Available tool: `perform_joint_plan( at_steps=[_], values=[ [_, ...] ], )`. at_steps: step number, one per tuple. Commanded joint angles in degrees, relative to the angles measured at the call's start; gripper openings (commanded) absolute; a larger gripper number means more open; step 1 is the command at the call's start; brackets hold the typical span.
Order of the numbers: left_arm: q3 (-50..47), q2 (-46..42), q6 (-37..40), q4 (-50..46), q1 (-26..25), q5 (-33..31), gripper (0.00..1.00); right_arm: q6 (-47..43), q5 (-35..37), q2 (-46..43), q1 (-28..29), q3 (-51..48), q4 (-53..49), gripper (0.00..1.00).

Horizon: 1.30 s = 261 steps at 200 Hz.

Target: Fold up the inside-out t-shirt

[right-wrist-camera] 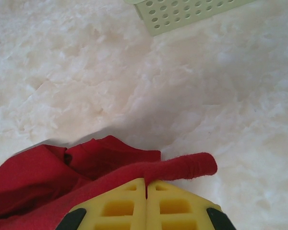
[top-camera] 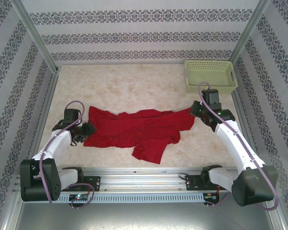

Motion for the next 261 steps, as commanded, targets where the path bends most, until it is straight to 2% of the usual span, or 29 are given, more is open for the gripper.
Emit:
perform_joint_plan(
  at_steps=[1,55,76,97,124,167,188,216,243,261],
  values=[
    [0.2,0.6,0.6,2.0,-0.6,1.4,0.42,-0.4,-0.4,-1.0,-0.5,0.5,0.4,0.00],
    [-0.3,1.8,1.4,2.4,-0.6,1.2,0.27,-0.4,-0.1,-2.3,-0.6,-0.1,-0.6,0.00],
    [0.2,2.2,1.5,2.7,-0.6,1.5,0.16,-0.6,0.1,-2.4,-0.6,0.4,-1.0,0.00],
    [3.5,1.1,0.9,1.7,-0.6,2.3,0.00,-1.3,0.3,-2.1,-1.0,2.3,-1.5,0.00],
    [13.3,-4.8,-0.9,-1.4,-0.5,0.7,0.00,-2.5,-0.2,-1.1,-2.2,9.6,-3.8,0.00],
    [40.2,-12.3,-1.7,-10.3,-0.5,-4.2,0.00,-5.0,-0.2,-1.6,-2.7,28.0,-7.2,0.00],
    [49.5,-13.8,-0.3,-12.7,-0.5,-7.7,0.00,-7.7,0.0,-3.4,-2.8,35.2,-6.5,0.00],
    [54.7,-15.6,0.5,-13.8,-0.4,-11.7,0.00,-11.1,0.5,-7.3,-3.5,41.7,-5.2,0.00],
    [55.0,-18.9,-0.3,-12.2,-0.4,-16.1,0.00,-10.2,-5.7,-10.2,-4.6,46.9,-3.1,0.00],
    [55.9,-19.3,0.4,-11.4,-0.3,-18.8,0.00,-10.1,-6.5,-10.7,-4.6,49.4,-1.9,0.00]
  ],
)
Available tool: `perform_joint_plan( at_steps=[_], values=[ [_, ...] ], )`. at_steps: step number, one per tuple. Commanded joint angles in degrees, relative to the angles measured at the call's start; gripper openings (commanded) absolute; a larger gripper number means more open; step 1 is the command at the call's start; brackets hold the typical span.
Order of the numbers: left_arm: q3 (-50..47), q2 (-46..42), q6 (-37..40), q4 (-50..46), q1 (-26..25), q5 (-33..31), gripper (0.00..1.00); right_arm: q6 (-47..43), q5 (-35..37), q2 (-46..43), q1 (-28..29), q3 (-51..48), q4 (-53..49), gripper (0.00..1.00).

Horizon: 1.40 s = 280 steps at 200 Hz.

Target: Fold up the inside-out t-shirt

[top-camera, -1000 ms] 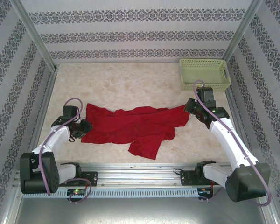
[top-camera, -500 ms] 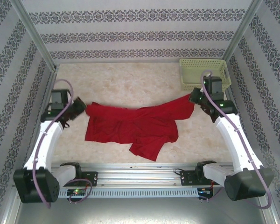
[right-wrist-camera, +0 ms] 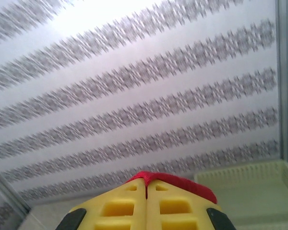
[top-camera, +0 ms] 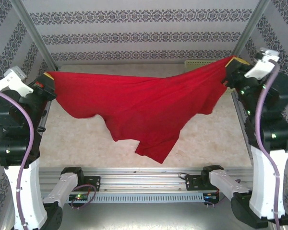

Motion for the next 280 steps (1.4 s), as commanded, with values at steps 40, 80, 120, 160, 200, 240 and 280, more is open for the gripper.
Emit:
perform_joint_plan(
  at_steps=[40,80,120,160,200,240,280],
  values=[
    [5.4,12.8,1.8,-9.7,-0.2,-2.3,0.00,-5.0,4.0,3.3,-0.5,4.9,2.9,0.00],
    [7.7,27.7,1.9,-12.5,0.9,10.4,0.00,-6.0,0.1,10.9,-0.8,4.2,3.5,0.00],
    [8.8,26.9,1.2,-8.9,3.2,15.1,0.00,-6.2,-1.2,14.8,-1.5,7.0,2.2,0.00],
    [5.1,15.3,0.4,-0.9,4.2,13.9,0.00,-5.2,-4.1,10.4,-1.9,8.1,3.2,0.00],
    [2.8,2.9,-0.8,7.0,4.2,10.6,0.00,-4.9,-8.0,2.5,-1.9,9.3,6.4,0.00],
    [9.7,-0.5,1.9,4.5,4.2,5.2,0.00,-5.1,-7.6,-0.3,-1.8,15.8,6.9,0.00],
    [16.2,6.2,2.7,-2.8,4.2,0.6,0.00,-6.5,-5.1,4.7,-1.9,21.7,6.1,0.00]
  ],
)
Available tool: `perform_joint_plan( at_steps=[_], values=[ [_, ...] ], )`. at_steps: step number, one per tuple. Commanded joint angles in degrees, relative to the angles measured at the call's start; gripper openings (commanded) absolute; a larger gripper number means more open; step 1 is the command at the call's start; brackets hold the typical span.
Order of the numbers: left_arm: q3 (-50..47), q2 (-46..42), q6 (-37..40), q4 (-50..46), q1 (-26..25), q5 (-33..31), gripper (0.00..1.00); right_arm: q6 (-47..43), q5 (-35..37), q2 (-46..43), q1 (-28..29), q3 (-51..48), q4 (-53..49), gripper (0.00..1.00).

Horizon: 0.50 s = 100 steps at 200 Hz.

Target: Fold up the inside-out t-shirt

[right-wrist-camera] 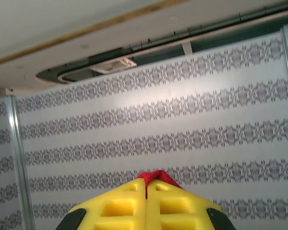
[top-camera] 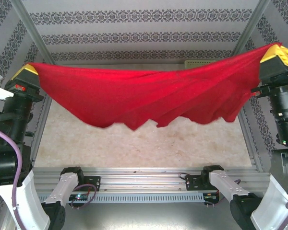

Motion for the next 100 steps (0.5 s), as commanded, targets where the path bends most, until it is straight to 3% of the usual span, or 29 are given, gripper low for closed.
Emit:
perform_joint_plan(
  at_steps=[1,24,53,100],
  values=[
    [2.7,5.6,1.5,-4.6,0.6,-5.0,0.00,-1.4,1.7,5.1,-0.7,1.9,0.9,0.00],
    [4.0,12.1,0.5,-7.5,0.6,-4.2,0.00,-2.1,1.7,9.9,-0.7,1.8,1.2,0.00],
    [3.4,21.4,-0.7,-7.4,0.6,1.1,0.00,-2.6,-1.2,16.0,-0.7,-3.0,2.6,0.00],
    [-5.2,35.5,-1.3,0.3,0.6,4.2,0.00,1.5,-9.9,29.3,0.0,-14.5,12.6,0.00]
  ],
)
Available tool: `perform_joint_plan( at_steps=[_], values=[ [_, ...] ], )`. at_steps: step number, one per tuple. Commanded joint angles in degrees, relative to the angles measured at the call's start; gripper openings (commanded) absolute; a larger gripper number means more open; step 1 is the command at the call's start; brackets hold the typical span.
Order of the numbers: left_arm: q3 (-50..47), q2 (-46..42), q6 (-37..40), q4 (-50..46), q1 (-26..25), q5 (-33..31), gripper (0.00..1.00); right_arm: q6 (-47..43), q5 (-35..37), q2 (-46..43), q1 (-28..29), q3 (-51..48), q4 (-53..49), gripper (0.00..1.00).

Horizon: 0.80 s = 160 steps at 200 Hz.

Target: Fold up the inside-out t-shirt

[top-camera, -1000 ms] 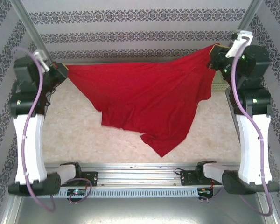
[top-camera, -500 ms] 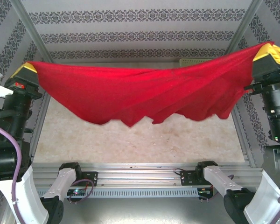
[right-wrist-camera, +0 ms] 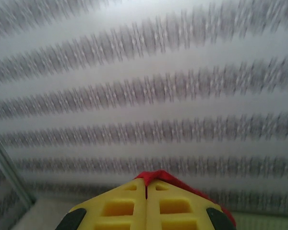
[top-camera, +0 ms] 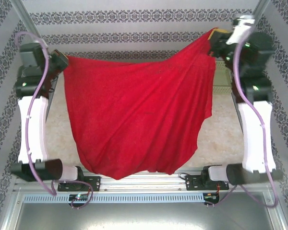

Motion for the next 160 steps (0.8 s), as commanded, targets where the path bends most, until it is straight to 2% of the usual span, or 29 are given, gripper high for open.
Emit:
perform_joint_plan(
  at_steps=[1,33,69,113,160],
  values=[
    [-4.0,4.4,-0.7,4.3,0.6,2.3,0.00,1.9,-5.2,5.7,0.1,-3.5,7.1,0.00],
    [-8.8,13.9,0.2,11.8,0.6,2.3,0.00,-0.5,-2.9,19.3,3.7,-1.7,7.2,0.00],
    [-9.2,24.2,2.0,18.1,0.7,0.3,0.00,-1.9,0.7,35.1,5.4,7.2,4.0,0.00],
    [-3.3,34.5,3.0,21.2,1.2,-0.6,0.00,-3.5,5.5,49.4,5.2,20.4,-0.8,0.00],
    [4.7,39.9,4.0,19.9,3.2,-1.1,0.00,-4.9,7.8,59.2,5.0,36.1,-6.4,0.00]
  ],
)
